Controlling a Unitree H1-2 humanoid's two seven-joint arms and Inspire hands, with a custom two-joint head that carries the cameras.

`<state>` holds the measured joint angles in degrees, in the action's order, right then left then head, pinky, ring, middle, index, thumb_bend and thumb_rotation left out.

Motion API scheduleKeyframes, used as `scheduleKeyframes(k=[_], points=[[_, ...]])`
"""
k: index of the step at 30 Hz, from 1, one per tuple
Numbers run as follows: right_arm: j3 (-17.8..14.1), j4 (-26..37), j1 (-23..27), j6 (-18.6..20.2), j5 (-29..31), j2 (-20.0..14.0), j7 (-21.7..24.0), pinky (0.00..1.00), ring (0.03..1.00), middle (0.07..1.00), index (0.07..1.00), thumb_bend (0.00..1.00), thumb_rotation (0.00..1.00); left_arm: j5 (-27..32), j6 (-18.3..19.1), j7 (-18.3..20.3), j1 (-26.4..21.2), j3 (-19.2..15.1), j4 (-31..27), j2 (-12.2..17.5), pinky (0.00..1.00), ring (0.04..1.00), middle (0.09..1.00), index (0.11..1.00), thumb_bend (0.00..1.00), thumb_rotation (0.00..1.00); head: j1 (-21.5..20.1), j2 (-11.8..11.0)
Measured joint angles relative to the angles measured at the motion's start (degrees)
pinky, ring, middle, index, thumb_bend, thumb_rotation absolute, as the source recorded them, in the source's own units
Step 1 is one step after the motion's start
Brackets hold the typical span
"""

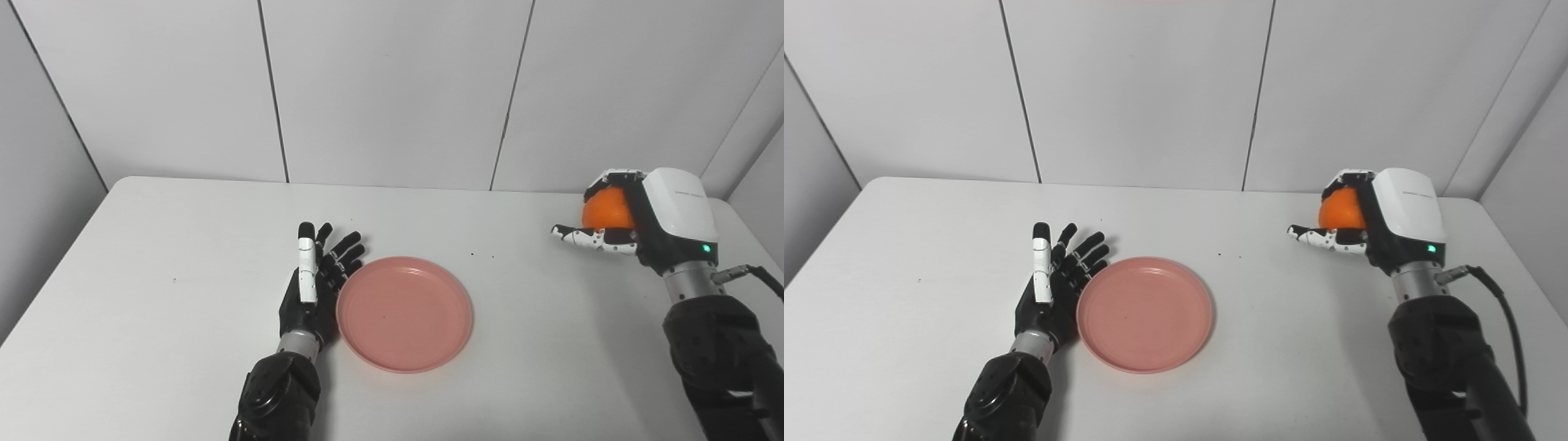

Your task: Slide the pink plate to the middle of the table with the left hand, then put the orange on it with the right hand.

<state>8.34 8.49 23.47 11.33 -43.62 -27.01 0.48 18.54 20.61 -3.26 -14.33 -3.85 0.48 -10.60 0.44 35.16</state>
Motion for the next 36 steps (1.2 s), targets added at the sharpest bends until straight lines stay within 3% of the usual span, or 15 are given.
scheduleKeyframes(k=[11, 13, 16, 19, 29, 36], points=[[4.9, 0.7, 3.4, -0.5, -2.4, 5.7, 2.1, 0.11, 0.154, 0.230, 0.338, 0.55, 0.37, 0.0, -1.2, 0.0, -0.1, 0.5, 0.8, 0.0, 0.89, 0.828, 0.798, 0.942, 0.92, 0.90, 0.4, -0.5], [5.1, 0.7, 3.4, -0.5, -2.9, 6.4, 2.1, 0.10, 0.147, 0.220, 0.321, 0.55, 0.32, 0.1, -1.2, 0.0, -0.1, 0.5, 0.8, 0.0, 0.90, 0.833, 0.804, 0.947, 0.91, 0.90, 0.2, -0.6], [5.5, 0.7, 3.4, -0.7, -2.9, 7.9, 2.1, 0.10, 0.144, 0.217, 0.310, 0.54, 0.34, 0.2, -1.3, 0.0, -0.1, 0.3, 0.8, 0.0, 0.89, 0.835, 0.808, 0.951, 0.91, 0.90, -0.1, -0.7], [6.5, 0.7, 3.5, -1.1, -3.0, 9.4, 2.1, 0.11, 0.157, 0.236, 0.346, 0.53, 0.32, 0.2, -1.3, 0.1, -0.2, 0.3, 0.8, 0.0, 0.88, 0.833, 0.812, 0.955, 0.90, 0.90, -0.3, -0.6], [9.1, 0.1, 4.6, -1.9, -3.9, 12.2, 2.9, 0.19, 0.251, 0.330, 0.447, 0.54, 0.46, 0.3, -1.3, 0.2, -0.2, 0.2, 0.9, 0.0, 0.88, 0.838, 0.817, 0.957, 0.90, 0.91, -1.2, -0.5], [11.4, -1.1, 4.6, -1.9, -5.4, 13.5, 3.3, 0.17, 0.230, 0.309, 0.387, 0.55, 0.44, 0.3, -1.3, 0.2, -0.2, 0.1, 0.9, 0.0, 0.89, 0.836, 0.819, 0.957, 0.90, 0.91, -1.1, -0.4]])
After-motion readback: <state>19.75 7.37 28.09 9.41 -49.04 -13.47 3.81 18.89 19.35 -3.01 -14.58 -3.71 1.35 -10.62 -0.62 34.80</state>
